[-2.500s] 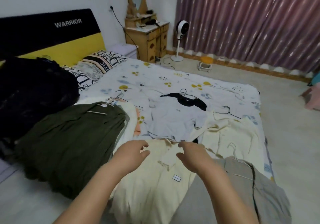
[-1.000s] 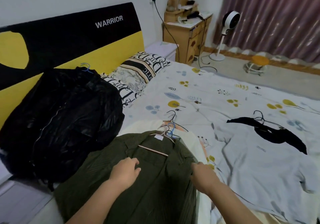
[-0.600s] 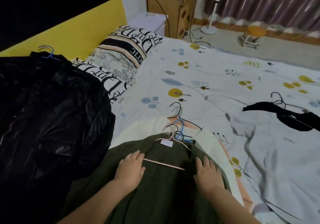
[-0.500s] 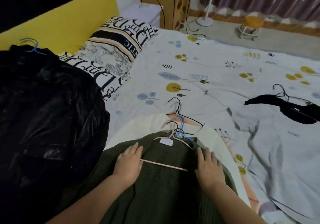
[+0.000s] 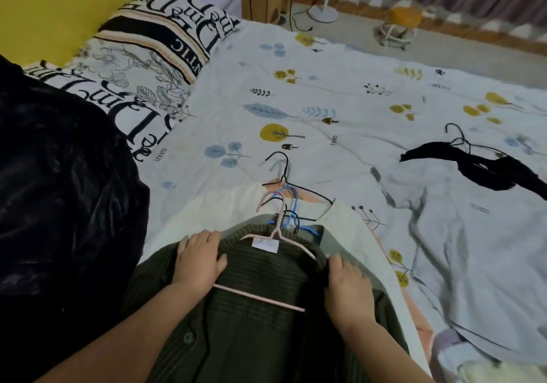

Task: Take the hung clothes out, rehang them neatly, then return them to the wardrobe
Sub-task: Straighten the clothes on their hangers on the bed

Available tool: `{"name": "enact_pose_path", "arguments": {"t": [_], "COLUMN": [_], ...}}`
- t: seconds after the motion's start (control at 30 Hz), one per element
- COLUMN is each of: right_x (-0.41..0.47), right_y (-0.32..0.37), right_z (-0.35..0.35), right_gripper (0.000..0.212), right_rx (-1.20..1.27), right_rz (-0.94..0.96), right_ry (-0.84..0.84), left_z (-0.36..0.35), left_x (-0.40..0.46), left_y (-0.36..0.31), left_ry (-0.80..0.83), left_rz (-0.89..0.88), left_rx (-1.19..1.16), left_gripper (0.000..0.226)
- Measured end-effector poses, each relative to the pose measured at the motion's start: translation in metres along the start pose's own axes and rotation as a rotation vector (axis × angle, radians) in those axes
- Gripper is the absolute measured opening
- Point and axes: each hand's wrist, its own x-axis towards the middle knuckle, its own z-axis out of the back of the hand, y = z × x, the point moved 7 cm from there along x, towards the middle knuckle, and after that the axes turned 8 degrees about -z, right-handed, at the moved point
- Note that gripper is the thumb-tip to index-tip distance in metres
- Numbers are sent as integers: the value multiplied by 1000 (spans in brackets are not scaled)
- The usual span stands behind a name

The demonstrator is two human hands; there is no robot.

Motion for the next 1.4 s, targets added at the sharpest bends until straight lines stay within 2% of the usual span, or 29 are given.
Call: {"name": "enact_pose_path", "arguments": {"t": [0.07, 0.2, 0.33, 0.47, 0.73, 0.83, 1.07, 1.27, 1.4], "right_x": [-13, -44, -75, -111, -210, -252, -341, -405, -442], "right_y": [-1, -1, -1, -6, -28, -37, -45, -50, -50], "right_z": [6, 28, 64, 111, 191, 207, 236, 259, 279], "right_gripper": [39, 36, 31, 20, 21, 38, 29, 29, 20], "right_rx": [59, 199, 288, 390, 448, 476, 536, 531, 524], "right_rz": [17, 99, 149, 183, 309, 342, 412, 441, 459], "right_ry": [-20, -77, -117, -180, -319, -328, -396, -479, -526], "left_z": [16, 47, 89, 137, 233, 258, 311, 347, 373], "left_x": [-11, -36, -67, -106, -213, -259, -366, -434, -463], "left_y": [1, 2, -4, -19, -45, -54, -61, -68, -65], "left_ry": [-30, -32, -75, -141, -327, -390, -529, -654, -728], "left_rz": [-33, -78, -65, -34, 29, 60, 155, 164, 162], "left_rx": [-43, -74, -109, -162, -206, -222, -285, -362, -395], "left_gripper": [18, 25, 20, 30, 27, 27, 23, 20, 19]}}
